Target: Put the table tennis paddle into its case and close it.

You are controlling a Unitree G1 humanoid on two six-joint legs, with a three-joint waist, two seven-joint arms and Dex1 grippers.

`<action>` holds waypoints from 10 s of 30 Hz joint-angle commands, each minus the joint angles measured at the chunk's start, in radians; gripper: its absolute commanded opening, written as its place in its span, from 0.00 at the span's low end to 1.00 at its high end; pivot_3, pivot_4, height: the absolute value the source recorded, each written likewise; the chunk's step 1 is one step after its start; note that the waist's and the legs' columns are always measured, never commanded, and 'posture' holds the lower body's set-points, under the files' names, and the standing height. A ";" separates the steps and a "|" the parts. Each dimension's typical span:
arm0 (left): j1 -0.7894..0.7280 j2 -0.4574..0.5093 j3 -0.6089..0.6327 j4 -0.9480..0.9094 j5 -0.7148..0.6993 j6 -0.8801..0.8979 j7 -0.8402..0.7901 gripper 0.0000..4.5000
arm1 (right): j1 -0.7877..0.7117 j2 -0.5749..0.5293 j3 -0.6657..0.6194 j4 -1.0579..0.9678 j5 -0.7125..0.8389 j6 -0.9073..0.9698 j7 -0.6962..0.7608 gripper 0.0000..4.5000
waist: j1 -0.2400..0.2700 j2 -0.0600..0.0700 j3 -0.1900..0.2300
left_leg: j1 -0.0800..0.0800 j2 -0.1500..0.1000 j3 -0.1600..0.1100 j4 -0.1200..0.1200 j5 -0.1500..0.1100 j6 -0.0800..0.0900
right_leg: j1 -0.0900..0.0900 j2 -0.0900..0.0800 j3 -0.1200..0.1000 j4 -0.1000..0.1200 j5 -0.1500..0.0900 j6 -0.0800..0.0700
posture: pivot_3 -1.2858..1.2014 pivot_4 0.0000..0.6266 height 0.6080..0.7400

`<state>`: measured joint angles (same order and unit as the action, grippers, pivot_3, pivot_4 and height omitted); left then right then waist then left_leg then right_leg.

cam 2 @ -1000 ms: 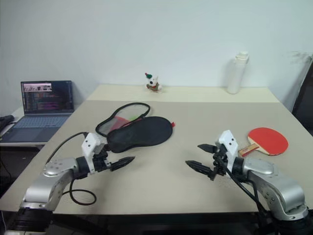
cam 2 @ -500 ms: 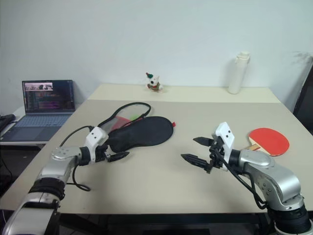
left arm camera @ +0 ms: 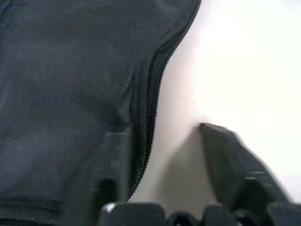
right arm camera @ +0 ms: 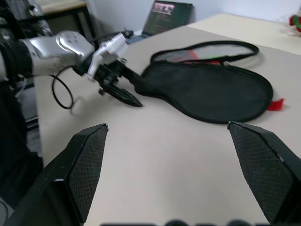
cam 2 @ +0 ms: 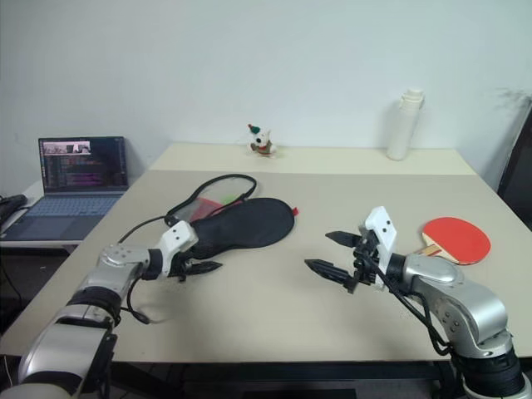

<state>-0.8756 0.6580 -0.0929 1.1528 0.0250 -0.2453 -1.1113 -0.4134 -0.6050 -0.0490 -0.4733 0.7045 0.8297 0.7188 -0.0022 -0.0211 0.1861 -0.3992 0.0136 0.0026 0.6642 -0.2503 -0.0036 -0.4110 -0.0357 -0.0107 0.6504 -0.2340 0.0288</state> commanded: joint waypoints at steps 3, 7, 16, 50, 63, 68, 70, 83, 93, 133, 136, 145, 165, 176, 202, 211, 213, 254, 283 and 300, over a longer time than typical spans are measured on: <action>-0.001 0.000 0.008 0.026 0.017 0.010 0.004 0.07 | -0.071 -0.084 0.002 -0.031 0.016 -0.015 0.085 1.00 | 0.000 0.000 0.000 | 0.000 0.000 0.000 0.000 0.000 0.000 | 0.000 0.000 0.000 0.000 0.000 0.000 | 0.52 0.24 1.00; 0.006 -0.013 0.026 0.011 -0.002 0.027 -0.003 0.01 | -0.092 -0.098 0.011 -0.007 0.003 -0.026 0.101 1.00 | 0.000 0.000 0.000 | 0.000 0.000 0.000 0.000 0.000 0.000 | 0.000 0.000 0.000 0.000 0.000 0.000 | 0.52 0.24 1.00; 0.155 -0.180 0.054 -0.547 -0.158 0.395 0.018 0.01 | -0.045 -0.132 -0.020 0.001 -0.008 -0.039 0.117 1.00 | 0.013 -0.001 0.000 | -0.003 -0.002 -0.001 0.001 0.000 0.000 | 0.000 -0.003 0.000 -0.003 0.003 -0.002 | 0.52 0.24 1.00; 0.408 0.028 0.230 -1.140 -0.458 0.778 -0.005 0.64 | -0.107 0.233 -0.049 0.188 -0.054 0.339 -0.498 1.00 | -0.006 -0.001 0.001 | -0.001 0.000 0.000 -0.001 0.000 0.000 | 0.000 0.000 0.002 -0.003 0.003 -0.003 | 0.52 0.24 1.00; 0.438 0.077 0.258 -1.140 -0.493 0.774 0.009 0.64 | -0.185 0.434 0.070 0.444 -0.221 0.203 -0.526 1.00 | -0.008 -0.001 0.001 | -0.001 0.000 0.000 -0.002 0.000 0.000 | -0.001 0.000 0.001 -0.002 0.003 -0.003 | 0.52 0.24 1.00; 0.431 0.079 0.254 -1.140 -0.499 0.775 0.017 0.64 | -0.224 0.490 0.120 0.538 -0.281 0.136 -0.503 1.00 | -0.015 -0.001 0.001 | -0.002 0.000 0.000 -0.002 0.000 0.000 | -0.002 0.000 0.001 -0.002 0.003 -0.003 | 0.52 0.24 1.00; 0.429 0.079 0.252 -1.144 -0.502 0.779 0.020 0.64 | -0.242 0.517 0.138 0.579 -0.299 0.105 -0.495 1.00 | -0.017 -0.001 0.001 | -0.001 0.000 0.000 -0.002 0.000 0.000 | -0.002 0.000 0.001 -0.002 0.003 -0.003 | 0.52 0.24 1.00; 0.448 0.080 0.235 -1.183 -0.507 0.788 0.033 0.65 | -0.282 0.588 0.015 0.687 -0.309 0.110 -0.526 0.48 | -0.029 -0.001 0.001 | -0.001 0.000 0.000 -0.002 0.000 0.000 | -0.002 0.000 0.002 -0.001 0.004 -0.004 | 0.52 0.24 1.00; 0.423 0.019 0.182 -1.243 -0.521 0.793 0.054 0.65 | -0.302 0.509 -0.142 0.700 -0.242 0.263 -0.527 0.00 | -0.024 -0.001 0.001 | -0.001 0.000 0.000 -0.002 0.000 0.000 | -0.002 -0.001 0.001 -0.002 0.004 -0.004 | 0.52 0.24 1.00; 0.429 -0.020 0.113 -1.267 -0.524 0.776 0.041 0.65 | -0.375 0.082 -0.168 0.684 -0.374 0.220 -0.366 0.87 | -0.025 -0.001 0.001 | -0.003 0.000 0.001 -0.003 0.000 0.000 | -0.002 0.000 0.002 -0.003 0.003 -0.003 | 0.52 0.24 1.00; 0.421 -0.020 0.108 -1.257 -0.523 0.769 0.032 0.65 | -0.321 0.120 -0.246 0.515 -0.403 0.271 -0.502 0.99 | -0.024 -0.001 0.001 | -0.003 0.000 0.001 -0.003 0.000 0.000 | -0.003 0.000 0.002 -0.003 0.003 -0.003 | 0.52 0.24 1.00; 0.305 -0.036 0.043 -1.140 -0.488 0.715 -0.048 0.65 | -0.188 0.443 -0.445 0.236 -0.544 0.325 -0.939 0.99 | -0.024 -0.001 0.001 | -0.003 0.000 0.001 -0.003 0.000 0.000 | -0.003 0.000 0.003 -0.002 0.003 -0.002 | 0.52 0.24 1.00; 0.092 -0.064 -0.013 -0.928 -0.422 0.602 -0.222 0.65 | -0.307 0.486 -0.408 0.743 -0.617 -0.050 -1.084 0.99 | -0.030 -0.001 0.001 | -0.003 0.000 0.003 -0.004 0.000 0.000 | -0.004 0.001 0.004 -0.003 0.003 -0.003 | 0.52 0.24 1.00; 0.124 -0.045 0.008 -0.960 -0.426 0.612 -0.206 0.65 | -0.336 0.428 -0.366 0.894 -0.610 -0.133 -1.047 0.73 | -0.031 -0.001 0.001 | -0.001 0.000 0.003 -0.003 0.000 0.001 | -0.003 0.001 0.005 -0.001 0.003 -0.002 | 0.52 0.24 1.00; 0.130 -0.055 -0.005 -0.973 -0.426 0.619 -0.211 0.65 | 0.017 -0.084 -0.213 0.397 -0.443 0.244 -0.349 0.32 | -0.030 0.002 0.002 | -0.003 0.000 0.002 -0.004 0.000 0.001 | -0.004 0.004 0.004 -0.003 0.000 0.001 | 0.52 0.24 1.00; 0.115 -0.073 -0.014 -0.957 -0.416 0.614 -0.216 0.65 | 0.068 -0.089 -0.260 0.445 -0.442 0.257 -0.356 0.48 | -0.028 0.002 0.002 | -0.003 0.000 0.003 -0.003 0.000 0.001 | -0.004 0.004 0.005 -0.003 0.000 0.001 | 0.52 0.24 1.00; 0.116 -0.076 -0.010 -0.957 -0.417 0.613 -0.211 0.65 | 0.061 -0.090 -0.259 0.455 -0.442 0.251 -0.356 0.60 | -0.026 0.002 0.002 | -0.003 0.000 0.003 -0.003 0.000 0.001 | -0.004 0.004 0.005 -0.003 0.000 0.001 | 0.52 0.24 1.00; 0.310 -0.015 0.091 -1.146 -0.469 0.717 -0.061 0.65 | -0.336 0.180 -0.290 0.438 -0.403 0.272 -0.617 0.25 | -0.039 0.002 0.003 | -0.003 0.000 0.012 -0.003 0.000 0.001 | -0.012 0.004 0.020 0.004 0.005 -0.002 | 0.52 0.24 1.00; 0.373 -0.010 0.092 -1.222 -0.489 0.734 0.005 0.65 | -0.477 0.545 -0.133 0.970 -0.529 -0.123 -0.761 0.25 | -0.033 0.001 0.002 | -0.001 0.001 0.013 -0.002 0.000 0.001 | -0.013 0.005 0.022 0.008 0.004 -0.003 | 0.52 0.24 1.00; 0.382 -0.001 0.093 -1.222 -0.490 0.728 0.007 0.65 | -0.416 0.573 -0.139 0.843 -0.512 -0.054 -0.808 0.32 | -0.032 0.001 0.002 | -0.001 0.002 0.013 -0.003 0.000 0.001 | -0.012 0.005 0.022 0.008 0.004 -0.003 | 0.52 0.24 1.00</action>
<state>-0.4927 0.6433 -0.0294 -0.0331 -0.4491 0.4939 -1.1028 -0.8313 -0.0340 -0.1859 0.4295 0.1796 0.7651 -0.0875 -0.0343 -0.0199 0.1882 -0.4006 0.0151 0.0158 0.6615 -0.2503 -0.0025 -0.4234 -0.0310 0.0118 0.6580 -0.2299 0.0255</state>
